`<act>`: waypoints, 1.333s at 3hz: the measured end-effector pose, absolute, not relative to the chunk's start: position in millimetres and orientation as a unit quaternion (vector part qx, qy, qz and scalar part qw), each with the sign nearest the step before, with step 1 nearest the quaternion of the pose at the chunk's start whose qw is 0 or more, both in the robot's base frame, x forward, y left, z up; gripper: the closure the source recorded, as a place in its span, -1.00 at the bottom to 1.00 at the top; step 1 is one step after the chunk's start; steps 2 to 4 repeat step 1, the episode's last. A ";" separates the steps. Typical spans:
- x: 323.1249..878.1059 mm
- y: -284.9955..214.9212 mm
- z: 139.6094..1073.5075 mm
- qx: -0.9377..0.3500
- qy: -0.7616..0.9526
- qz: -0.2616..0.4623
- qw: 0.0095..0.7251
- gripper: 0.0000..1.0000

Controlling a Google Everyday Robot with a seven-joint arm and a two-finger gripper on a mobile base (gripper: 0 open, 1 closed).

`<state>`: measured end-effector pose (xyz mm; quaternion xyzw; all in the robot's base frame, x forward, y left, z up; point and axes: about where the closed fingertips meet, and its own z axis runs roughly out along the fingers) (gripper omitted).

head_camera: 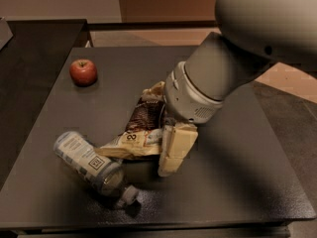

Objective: Move brown chip bag near blue plastic bottle

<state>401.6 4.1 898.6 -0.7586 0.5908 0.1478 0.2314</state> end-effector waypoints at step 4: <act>401.5 4.1 898.7 -0.759 0.591 0.148 0.231 -1.00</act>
Offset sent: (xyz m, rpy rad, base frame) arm 0.0000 0.0000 0.0000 0.0000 0.0000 0.0000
